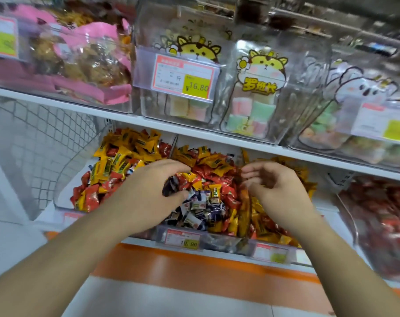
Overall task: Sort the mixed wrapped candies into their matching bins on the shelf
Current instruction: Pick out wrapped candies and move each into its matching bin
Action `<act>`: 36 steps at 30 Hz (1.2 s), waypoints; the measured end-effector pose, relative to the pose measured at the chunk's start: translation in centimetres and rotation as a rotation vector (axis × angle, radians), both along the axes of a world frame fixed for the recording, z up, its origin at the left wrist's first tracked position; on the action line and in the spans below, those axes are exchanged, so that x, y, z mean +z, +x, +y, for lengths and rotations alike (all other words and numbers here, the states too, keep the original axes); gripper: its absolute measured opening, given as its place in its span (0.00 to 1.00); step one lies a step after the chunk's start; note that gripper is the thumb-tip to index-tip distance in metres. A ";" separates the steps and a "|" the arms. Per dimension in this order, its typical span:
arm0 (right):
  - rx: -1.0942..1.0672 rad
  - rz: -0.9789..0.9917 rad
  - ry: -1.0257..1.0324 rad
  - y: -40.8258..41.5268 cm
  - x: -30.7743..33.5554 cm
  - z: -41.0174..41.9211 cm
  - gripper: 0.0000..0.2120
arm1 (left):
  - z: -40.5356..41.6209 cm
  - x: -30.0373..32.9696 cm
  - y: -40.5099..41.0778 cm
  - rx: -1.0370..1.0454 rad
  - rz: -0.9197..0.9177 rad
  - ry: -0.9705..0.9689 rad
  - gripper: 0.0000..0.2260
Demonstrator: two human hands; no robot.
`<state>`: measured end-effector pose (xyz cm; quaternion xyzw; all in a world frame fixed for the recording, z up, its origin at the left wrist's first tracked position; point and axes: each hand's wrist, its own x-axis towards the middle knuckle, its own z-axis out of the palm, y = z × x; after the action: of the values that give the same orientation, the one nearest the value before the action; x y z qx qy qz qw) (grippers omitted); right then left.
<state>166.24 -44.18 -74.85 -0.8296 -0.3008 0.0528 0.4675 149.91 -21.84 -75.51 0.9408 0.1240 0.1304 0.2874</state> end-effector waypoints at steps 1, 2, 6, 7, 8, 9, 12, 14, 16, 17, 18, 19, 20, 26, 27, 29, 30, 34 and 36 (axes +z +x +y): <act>-0.022 -0.013 -0.011 0.8 0.0 -1.2 0.13 | -1.0 -0.1 0.5 -0.053 0.007 -0.003 0.23; -0.038 -0.028 -0.034 1.5 -0.1 -2.4 0.14 | -1.9 -0.4 0.9 -0.100 0.020 -0.007 0.23; 0.017 -0.037 -0.239 2.6 -1.4 -6.4 0.20 | -5.4 -1.4 2.6 -0.241 0.084 -0.002 0.26; 0.031 -0.058 -0.316 2.7 -1.9 -7.0 0.20 | -6.1 -1.8 2.9 -0.272 0.093 -0.010 0.26; 0.032 -0.093 -0.399 2.9 -2.5 -7.4 0.19 | -6.8 -2.1 3.2 -0.298 0.103 -0.019 0.27; 0.029 -0.124 -0.467 3.1 -2.9 -7.7 0.17 | -7.5 -2.3 3.5 -0.318 0.116 -0.024 0.27; 0.028 -0.130 -0.549 3.3 -3.3 -8.2 0.11 | -8.9 -3.1 4.1 -0.343 0.146 -0.021 0.27; 0.011 -0.149 -0.587 3.2 -3.2 -8.0 0.07 | -9.4 -3.4 4.4 -0.346 0.154 -0.016 0.28; 0.002 -0.181 -0.644 3.1 -3.3 -7.7 0.08 | -9.6 -3.5 4.5 -0.345 0.154 -0.016 0.27; -0.008 -0.197 -0.676 3.0 -3.5 -7.4 0.08 | -9.6 -3.5 4.5 -0.343 0.153 -0.019 0.27; -0.026 -0.202 -0.701 3.1 -3.7 -7.2 0.08 | -9.6 -3.5 4.4 -0.342 0.153 -0.022 0.27; -0.043 -0.204 -0.704 3.1 -3.8 -7.1 0.07 | -9.6 -3.5 4.3 -0.342 0.155 -0.024 0.27; -0.060 -0.206 -0.699 3.1 -3.9 -7.0 0.05 | -9.6 -3.5 4.2 -0.342 0.154 -0.020 0.27; -0.108 -0.225 -0.621 3.8 -4.1 -7.2 0.12 | -9.4 -3.3 3.6 -0.319 0.138 -0.018 0.26; -0.130 -0.212 -0.582 3.9 -3.9 -7.3 0.13 | -9.4 -3.2 3.6 -0.309 0.130 -0.018 0.25; -0.175 -0.195 -0.494 3.9 -3.4 -7.7 0.13 | -9.2 -2.9 3.5 -0.287 0.106 -0.021 0.23; -0.193 -0.193 -0.451 3.8 -3.1 -7.8 0.13 | -9.0 -2.8 3.5 -0.274 0.087 -0.021 0.22; -0.217 -0.050 -0.192 2.5 -0.9 -7.6 0.10 | -8.6 -2.5 3.6 -0.214 0.011 -0.056 0.17; -0.157 0.039 -0.052 1.2 0.1 -6.8 0.09 | -8.5 -2.3 3.6 -0.172 -0.020 -0.148 0.16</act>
<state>167.43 -50.98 -74.72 -0.8613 -0.2244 0.0400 0.4542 153.55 -30.33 -77.79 0.9227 0.0492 0.1053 0.3675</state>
